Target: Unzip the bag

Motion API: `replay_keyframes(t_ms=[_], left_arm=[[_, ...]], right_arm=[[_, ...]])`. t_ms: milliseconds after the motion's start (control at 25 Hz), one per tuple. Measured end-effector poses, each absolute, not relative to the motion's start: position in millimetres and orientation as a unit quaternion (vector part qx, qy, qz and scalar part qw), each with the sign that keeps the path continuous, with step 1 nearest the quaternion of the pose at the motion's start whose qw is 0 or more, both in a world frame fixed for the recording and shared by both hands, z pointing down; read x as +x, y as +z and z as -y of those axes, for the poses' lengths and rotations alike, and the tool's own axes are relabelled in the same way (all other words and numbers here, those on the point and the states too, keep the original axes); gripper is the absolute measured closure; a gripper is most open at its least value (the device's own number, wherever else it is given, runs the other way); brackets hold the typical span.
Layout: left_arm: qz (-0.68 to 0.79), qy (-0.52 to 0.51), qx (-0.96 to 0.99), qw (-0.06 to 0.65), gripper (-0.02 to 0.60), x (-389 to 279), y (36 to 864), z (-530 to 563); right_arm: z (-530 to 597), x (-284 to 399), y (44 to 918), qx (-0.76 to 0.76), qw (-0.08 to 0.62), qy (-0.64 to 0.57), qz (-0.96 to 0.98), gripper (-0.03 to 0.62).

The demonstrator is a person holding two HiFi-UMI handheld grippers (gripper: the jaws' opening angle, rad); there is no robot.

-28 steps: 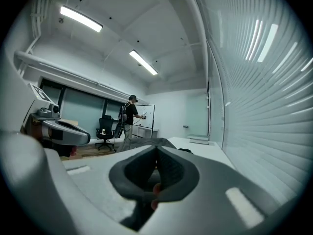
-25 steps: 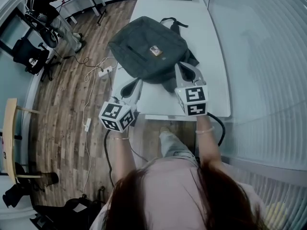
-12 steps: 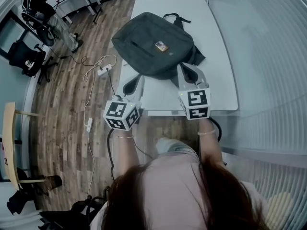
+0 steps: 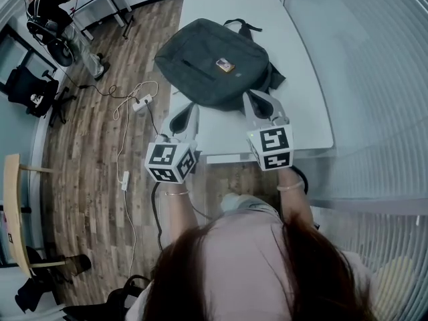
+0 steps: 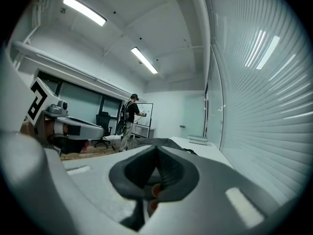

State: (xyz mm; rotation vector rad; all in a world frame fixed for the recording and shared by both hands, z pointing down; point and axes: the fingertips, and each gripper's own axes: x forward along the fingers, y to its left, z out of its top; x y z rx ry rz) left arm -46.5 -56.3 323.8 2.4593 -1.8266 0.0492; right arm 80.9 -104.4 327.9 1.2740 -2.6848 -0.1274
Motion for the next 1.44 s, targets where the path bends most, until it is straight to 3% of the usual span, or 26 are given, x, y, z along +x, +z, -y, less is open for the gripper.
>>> replay_keyframes(t_ms=[1440], left_arm=[[0.563,-0.003,0.826,0.042,0.572,1.2,318.0,24.0]], right_arm=[[60.4,109.4,323.8,0.418,0.112,-0.086,0.897,0.591]])
